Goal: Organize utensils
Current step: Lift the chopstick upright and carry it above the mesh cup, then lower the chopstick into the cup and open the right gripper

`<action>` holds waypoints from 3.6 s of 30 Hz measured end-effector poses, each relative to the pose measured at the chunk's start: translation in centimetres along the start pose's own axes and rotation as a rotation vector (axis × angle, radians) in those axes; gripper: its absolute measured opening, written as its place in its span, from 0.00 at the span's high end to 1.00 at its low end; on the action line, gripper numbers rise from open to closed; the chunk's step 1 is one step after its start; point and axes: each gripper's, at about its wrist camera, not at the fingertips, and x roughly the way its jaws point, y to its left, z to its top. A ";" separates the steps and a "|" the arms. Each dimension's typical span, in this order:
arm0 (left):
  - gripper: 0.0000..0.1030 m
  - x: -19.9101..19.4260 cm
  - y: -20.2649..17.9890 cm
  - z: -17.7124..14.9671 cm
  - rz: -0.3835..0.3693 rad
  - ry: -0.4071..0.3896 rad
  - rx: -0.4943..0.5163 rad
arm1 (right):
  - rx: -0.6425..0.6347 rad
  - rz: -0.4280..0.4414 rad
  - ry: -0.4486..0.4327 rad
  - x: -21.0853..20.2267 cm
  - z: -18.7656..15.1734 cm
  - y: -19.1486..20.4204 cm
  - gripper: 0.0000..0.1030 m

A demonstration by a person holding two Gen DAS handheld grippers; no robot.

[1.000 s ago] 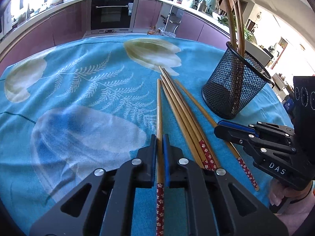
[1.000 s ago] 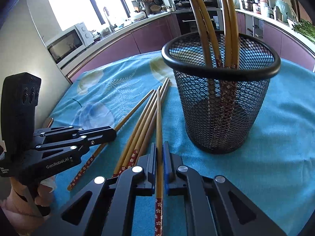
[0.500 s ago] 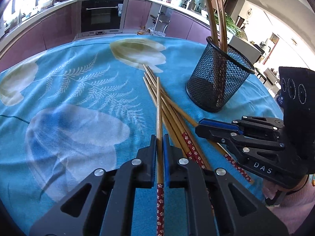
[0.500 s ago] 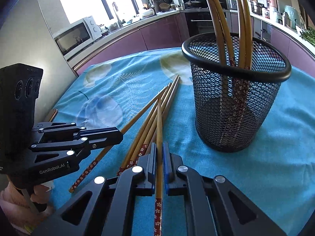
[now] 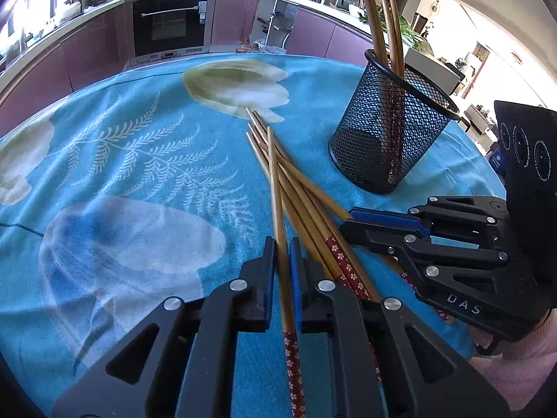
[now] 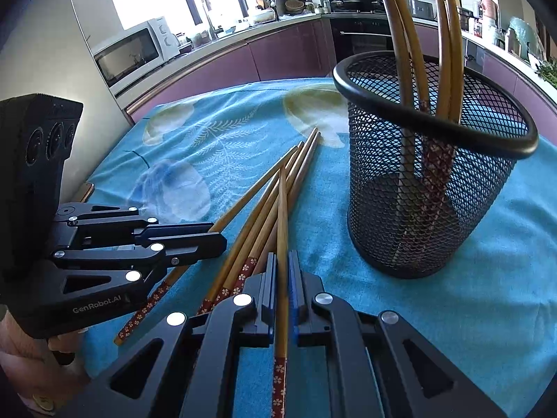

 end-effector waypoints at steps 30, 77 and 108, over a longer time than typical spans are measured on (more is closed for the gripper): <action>0.93 -8.6 -1.4 1.6 -0.148 -0.174 0.012 | -0.003 0.028 -0.210 -9.1 1.0 -0.5 0.95; 0.93 -15.7 -8.3 12.0 -0.163 -0.450 0.182 | -0.032 -0.048 -0.493 -17.5 7.7 -4.1 0.95; 0.93 -5.8 -8.3 12.3 -0.141 -0.141 0.226 | 0.027 -0.049 -0.228 -8.5 8.0 -5.3 0.94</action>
